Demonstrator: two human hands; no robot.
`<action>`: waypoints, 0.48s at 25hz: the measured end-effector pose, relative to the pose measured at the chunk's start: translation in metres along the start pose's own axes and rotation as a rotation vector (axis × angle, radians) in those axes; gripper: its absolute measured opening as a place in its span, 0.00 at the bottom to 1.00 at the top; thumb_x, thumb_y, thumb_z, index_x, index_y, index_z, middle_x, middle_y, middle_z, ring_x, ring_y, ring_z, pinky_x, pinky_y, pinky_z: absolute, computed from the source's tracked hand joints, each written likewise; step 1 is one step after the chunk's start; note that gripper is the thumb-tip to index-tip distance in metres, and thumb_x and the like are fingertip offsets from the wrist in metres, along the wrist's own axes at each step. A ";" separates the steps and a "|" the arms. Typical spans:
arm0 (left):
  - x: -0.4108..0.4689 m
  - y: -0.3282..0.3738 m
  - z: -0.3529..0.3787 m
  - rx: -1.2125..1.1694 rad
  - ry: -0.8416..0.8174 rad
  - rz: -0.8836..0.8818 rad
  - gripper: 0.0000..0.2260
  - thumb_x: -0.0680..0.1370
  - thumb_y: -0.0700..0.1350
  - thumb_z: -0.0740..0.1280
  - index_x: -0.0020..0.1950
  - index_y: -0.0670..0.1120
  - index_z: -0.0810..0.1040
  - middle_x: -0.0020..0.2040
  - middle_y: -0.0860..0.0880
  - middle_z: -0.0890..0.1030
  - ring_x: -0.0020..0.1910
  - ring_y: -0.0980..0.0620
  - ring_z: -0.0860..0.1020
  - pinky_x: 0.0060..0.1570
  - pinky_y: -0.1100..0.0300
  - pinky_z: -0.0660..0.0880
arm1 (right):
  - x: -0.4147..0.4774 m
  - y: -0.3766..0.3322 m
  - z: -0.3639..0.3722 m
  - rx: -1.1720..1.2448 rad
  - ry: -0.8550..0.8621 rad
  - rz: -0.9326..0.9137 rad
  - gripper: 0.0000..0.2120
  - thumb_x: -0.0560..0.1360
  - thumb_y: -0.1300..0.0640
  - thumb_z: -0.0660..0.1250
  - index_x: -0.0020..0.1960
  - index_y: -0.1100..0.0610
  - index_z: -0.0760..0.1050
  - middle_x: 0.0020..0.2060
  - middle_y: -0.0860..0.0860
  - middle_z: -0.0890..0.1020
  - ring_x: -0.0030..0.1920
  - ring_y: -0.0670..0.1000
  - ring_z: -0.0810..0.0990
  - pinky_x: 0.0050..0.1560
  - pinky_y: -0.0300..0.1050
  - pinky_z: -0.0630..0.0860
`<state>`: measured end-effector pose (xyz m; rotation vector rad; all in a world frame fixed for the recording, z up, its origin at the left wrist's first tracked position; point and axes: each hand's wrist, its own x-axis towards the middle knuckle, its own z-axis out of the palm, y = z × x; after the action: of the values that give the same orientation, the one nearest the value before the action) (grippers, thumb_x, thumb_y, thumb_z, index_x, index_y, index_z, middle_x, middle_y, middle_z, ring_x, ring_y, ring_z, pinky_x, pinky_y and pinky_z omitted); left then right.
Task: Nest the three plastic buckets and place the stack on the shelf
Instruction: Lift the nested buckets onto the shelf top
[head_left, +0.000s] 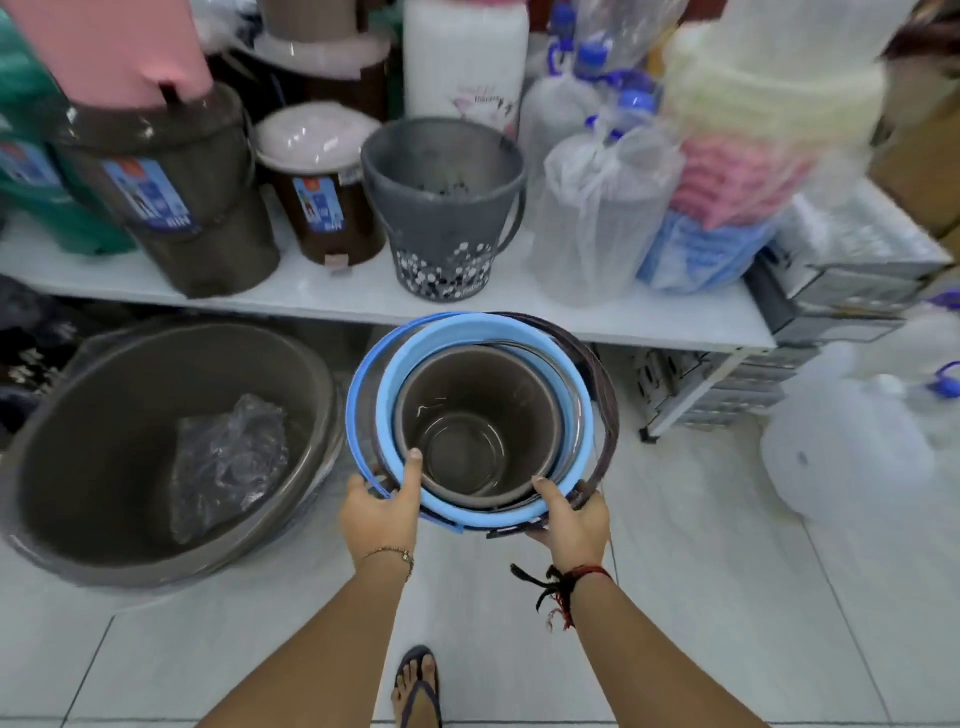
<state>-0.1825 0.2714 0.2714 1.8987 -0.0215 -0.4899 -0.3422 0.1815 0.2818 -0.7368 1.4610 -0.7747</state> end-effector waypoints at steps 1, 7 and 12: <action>-0.017 0.023 -0.013 -0.026 0.012 0.048 0.21 0.67 0.65 0.72 0.46 0.48 0.79 0.37 0.54 0.82 0.36 0.56 0.80 0.40 0.61 0.75 | -0.017 -0.025 -0.005 -0.003 -0.014 -0.033 0.18 0.72 0.62 0.75 0.59 0.66 0.76 0.52 0.64 0.84 0.50 0.62 0.86 0.44 0.57 0.86; -0.038 0.164 -0.072 -0.166 0.036 0.253 0.14 0.67 0.63 0.72 0.42 0.54 0.77 0.35 0.59 0.78 0.33 0.64 0.77 0.40 0.65 0.71 | -0.093 -0.160 0.002 -0.019 -0.067 -0.276 0.08 0.71 0.61 0.76 0.47 0.60 0.79 0.48 0.64 0.85 0.46 0.62 0.86 0.35 0.51 0.86; 0.000 0.271 -0.081 -0.146 -0.020 0.354 0.17 0.68 0.60 0.72 0.42 0.48 0.77 0.37 0.51 0.78 0.41 0.50 0.77 0.45 0.58 0.71 | -0.114 -0.257 0.047 -0.015 -0.018 -0.448 0.13 0.69 0.59 0.78 0.50 0.64 0.82 0.45 0.60 0.86 0.46 0.60 0.86 0.49 0.56 0.85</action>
<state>-0.0956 0.2407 0.5388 1.7004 -0.3207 -0.2610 -0.2937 0.1280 0.5576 -1.0992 1.2996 -1.0927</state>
